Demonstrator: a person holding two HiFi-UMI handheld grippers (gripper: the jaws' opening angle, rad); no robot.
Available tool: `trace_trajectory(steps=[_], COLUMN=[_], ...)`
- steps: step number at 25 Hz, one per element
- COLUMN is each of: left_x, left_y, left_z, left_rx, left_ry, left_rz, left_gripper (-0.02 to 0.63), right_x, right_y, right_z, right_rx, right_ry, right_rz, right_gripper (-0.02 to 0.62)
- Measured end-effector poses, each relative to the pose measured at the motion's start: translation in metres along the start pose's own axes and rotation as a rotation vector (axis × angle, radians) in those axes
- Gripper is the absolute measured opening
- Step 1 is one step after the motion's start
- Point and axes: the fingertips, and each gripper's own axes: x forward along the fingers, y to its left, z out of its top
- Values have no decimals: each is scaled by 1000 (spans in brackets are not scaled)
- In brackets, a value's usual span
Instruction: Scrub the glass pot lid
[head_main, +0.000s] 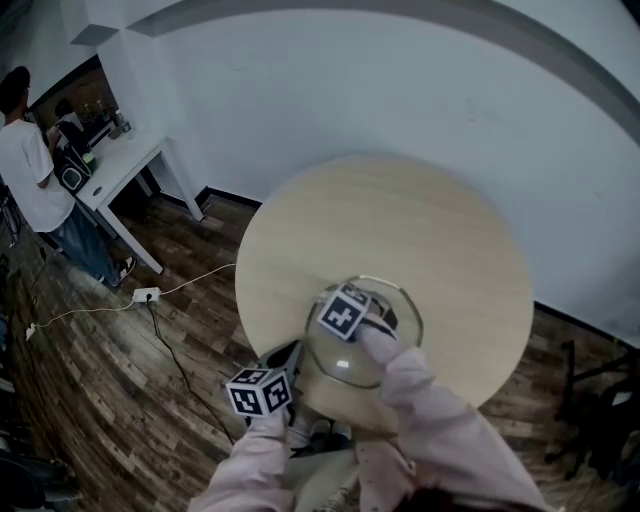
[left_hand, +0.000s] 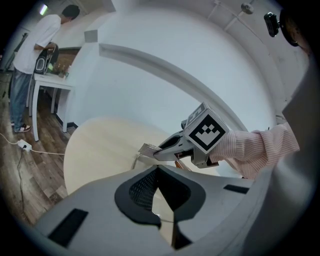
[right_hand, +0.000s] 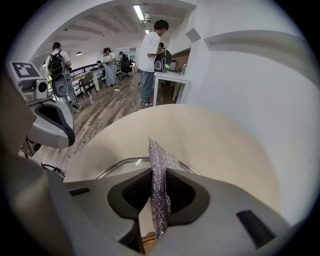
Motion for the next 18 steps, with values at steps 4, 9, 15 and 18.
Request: trace_trajectory(steps=[4,9,15,18], left_x=[-2,-5,-8,-10], left_y=[4,7,9,10], left_z=[-1,-1,-1,-2], left_rx=[6,7,15,18], left_ry=[15,21,27,27], left_rz=[-8,-13,-28,-26], left_gripper=[-6,-6,-5,-6], right_x=[0,-3,0,0], right_y=[4,12,23,28], right_z=[10,8,5,7], right_rx=[-47,-64,-64,-79], right_ry=[-15,0,28,22], right_rz=[-10,-7,5,10], right_gripper=[80,80,80,80])
